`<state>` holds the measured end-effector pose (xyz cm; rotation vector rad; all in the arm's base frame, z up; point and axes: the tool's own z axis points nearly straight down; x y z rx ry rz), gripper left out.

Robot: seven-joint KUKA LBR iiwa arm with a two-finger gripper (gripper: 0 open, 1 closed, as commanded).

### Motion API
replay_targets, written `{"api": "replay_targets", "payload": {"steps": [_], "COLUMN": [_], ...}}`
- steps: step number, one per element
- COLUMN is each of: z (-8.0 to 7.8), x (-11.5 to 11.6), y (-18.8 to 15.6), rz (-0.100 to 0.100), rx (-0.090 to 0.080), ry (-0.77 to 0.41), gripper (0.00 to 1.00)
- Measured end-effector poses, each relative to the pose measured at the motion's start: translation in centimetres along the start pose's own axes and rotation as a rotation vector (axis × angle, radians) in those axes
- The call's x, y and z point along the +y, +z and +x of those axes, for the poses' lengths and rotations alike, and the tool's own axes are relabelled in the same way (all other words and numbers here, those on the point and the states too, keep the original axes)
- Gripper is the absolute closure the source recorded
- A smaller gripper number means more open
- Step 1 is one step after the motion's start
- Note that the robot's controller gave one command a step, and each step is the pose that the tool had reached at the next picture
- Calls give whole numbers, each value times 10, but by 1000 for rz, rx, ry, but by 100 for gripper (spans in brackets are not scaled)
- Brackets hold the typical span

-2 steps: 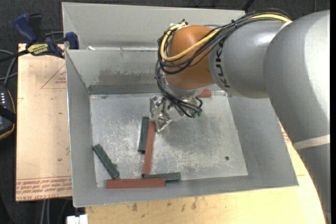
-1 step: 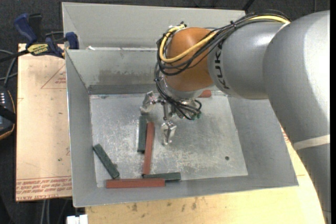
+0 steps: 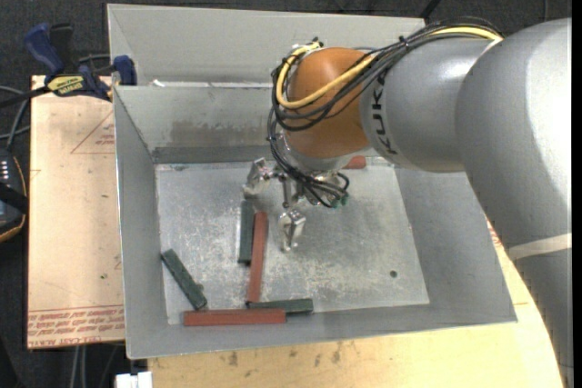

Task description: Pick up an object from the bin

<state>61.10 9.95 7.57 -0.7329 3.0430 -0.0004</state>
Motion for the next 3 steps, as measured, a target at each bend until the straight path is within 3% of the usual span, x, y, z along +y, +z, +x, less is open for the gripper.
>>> {"api": "replay_targets", "payload": {"steps": [1,2,3], "z": [-7,-7,-7], "x": [29,29,23], "y": [-4,-4,-153], "rz": [3,3,-3], "rx": [-14,-14,4], "ry": [-363,-362,-337], "gripper": [100,100,100]}}
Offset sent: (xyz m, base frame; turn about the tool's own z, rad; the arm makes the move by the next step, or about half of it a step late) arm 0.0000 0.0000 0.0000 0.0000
